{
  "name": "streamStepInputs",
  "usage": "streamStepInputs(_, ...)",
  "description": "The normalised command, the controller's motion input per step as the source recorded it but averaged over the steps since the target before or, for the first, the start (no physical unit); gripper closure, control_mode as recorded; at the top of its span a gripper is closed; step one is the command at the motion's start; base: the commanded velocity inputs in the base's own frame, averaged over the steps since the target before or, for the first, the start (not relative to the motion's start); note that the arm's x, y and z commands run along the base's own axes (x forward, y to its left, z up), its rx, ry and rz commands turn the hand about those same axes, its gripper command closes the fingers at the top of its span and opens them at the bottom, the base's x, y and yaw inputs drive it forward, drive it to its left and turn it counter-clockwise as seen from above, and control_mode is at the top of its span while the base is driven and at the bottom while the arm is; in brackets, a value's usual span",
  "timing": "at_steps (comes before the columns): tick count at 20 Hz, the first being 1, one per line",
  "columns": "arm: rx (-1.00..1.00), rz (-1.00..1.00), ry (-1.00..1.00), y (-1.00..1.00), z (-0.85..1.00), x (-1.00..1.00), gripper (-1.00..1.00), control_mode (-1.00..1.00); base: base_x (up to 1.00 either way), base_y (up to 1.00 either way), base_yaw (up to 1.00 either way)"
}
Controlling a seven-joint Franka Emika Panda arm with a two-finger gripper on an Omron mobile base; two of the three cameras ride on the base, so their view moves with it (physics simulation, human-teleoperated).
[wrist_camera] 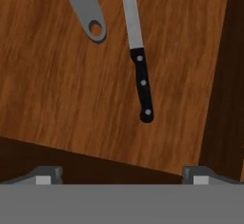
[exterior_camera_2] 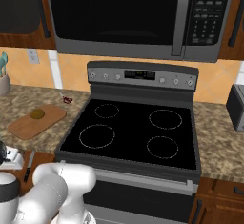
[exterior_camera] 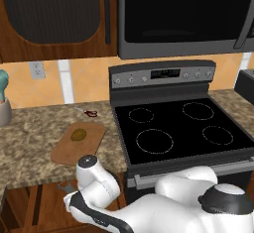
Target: Place the appropriate cutting tool for cutting the avocado skin on the cutting board.
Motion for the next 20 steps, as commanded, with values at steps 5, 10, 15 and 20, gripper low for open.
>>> streamStepInputs(5,0.0,0.0,0.01,0.0,-0.54,-0.07,-1.0,-1.0,0.0,0.0,0.0)
streamStepInputs(10,0.06,-0.05,0.04,0.0,-0.22,-0.65,-1.0,-1.0,0.0,0.0,0.0)
streamStepInputs(15,0.07,-0.08,0.04,0.0,0.0,-0.98,-1.0,-1.0,0.0,0.0,0.0)
streamStepInputs(20,0.04,-0.09,0.0,0.0,0.07,-0.76,-1.0,-1.0,0.0,0.0,0.0)
